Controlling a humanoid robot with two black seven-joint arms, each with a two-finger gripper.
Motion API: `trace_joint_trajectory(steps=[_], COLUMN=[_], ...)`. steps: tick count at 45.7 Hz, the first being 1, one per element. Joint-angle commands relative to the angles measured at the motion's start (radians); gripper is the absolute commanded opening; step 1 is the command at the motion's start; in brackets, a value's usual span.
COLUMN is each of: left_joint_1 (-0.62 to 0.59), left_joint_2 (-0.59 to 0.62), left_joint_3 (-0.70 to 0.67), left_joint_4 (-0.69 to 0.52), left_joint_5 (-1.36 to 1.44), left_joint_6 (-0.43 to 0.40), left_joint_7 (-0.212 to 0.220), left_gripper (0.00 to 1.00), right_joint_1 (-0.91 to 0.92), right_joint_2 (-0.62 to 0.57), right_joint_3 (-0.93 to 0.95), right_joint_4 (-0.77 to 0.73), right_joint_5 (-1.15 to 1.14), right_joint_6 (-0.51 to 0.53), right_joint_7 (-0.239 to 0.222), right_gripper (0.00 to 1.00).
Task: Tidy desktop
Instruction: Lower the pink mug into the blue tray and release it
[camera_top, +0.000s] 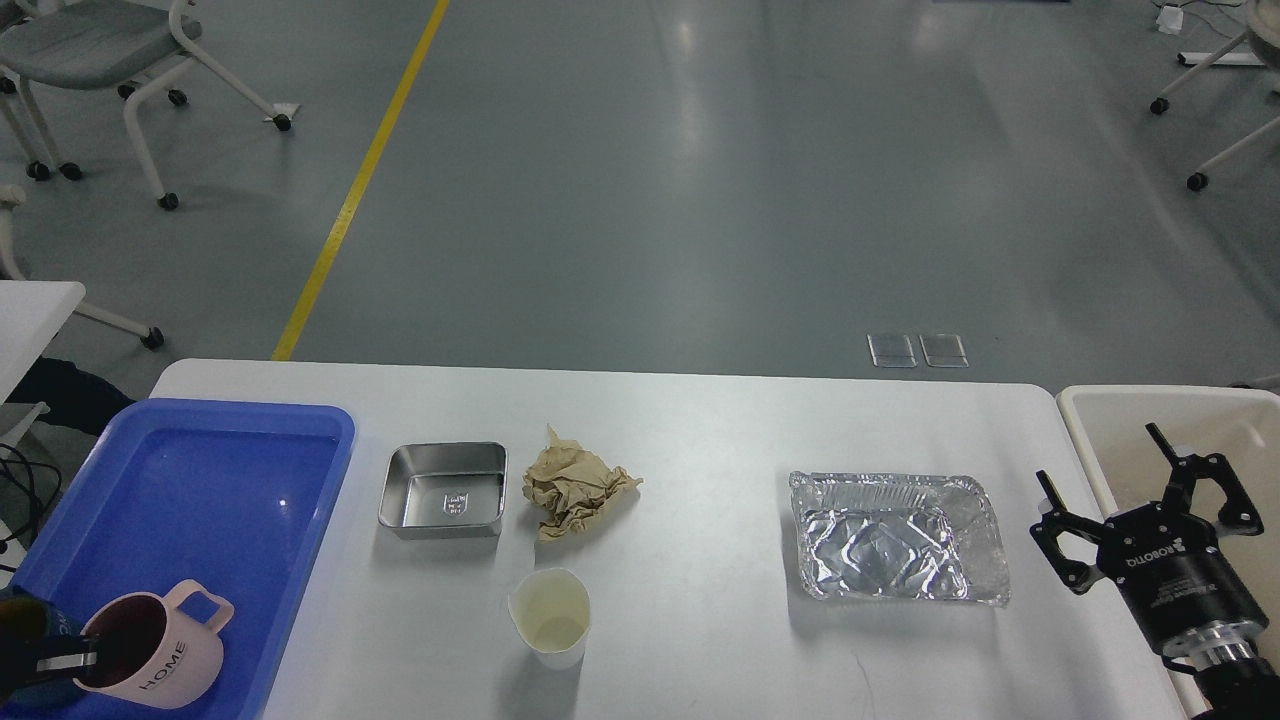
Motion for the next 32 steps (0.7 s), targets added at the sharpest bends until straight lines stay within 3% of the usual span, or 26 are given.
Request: trace_joint_trajectory(steps=[1, 15, 24, 30, 32], left_joint_1=[0.006, 0.022, 0.028, 0.026, 0.025], left_joint_2=[-0.005, -0.026, -0.04, -0.04, -0.04], left_joint_3=[-0.002, 0.0, 0.0, -0.005, -0.008], left_joint_4=[0.005, 0.011, 0.019, 0.018, 0.016], left_joint_5=[-0.005, -0.008, -0.009, -0.011, -0.011], left_joint_6=[0.022, 0.042, 0.048, 0.045, 0.04], left_joint_7=[-0.002, 0.005, 0.006, -0.008, -0.009], left_gripper=[0.0, 0.02, 0.43, 0.82, 0.84], right_joint_1=[-0.003, -0.006, -0.004, -0.004, -0.004], right_joint_2=[0.0, 0.002, 0.002, 0.002, 0.002], right_joint_3=[0.0, 0.0, 0.0, 0.001, 0.001], right_joint_4=[0.0, 0.002, 0.002, 0.002, 0.002], right_joint_5=[0.0, 0.0, 0.0, 0.0, 0.0], right_joint_6=[0.0, 0.0, 0.0, 0.0, 0.0], right_joint_7=[0.0, 0.0, 0.0, 0.002, 0.0], right_gripper=[1.0, 1.0, 1.0, 1.0, 1.0])
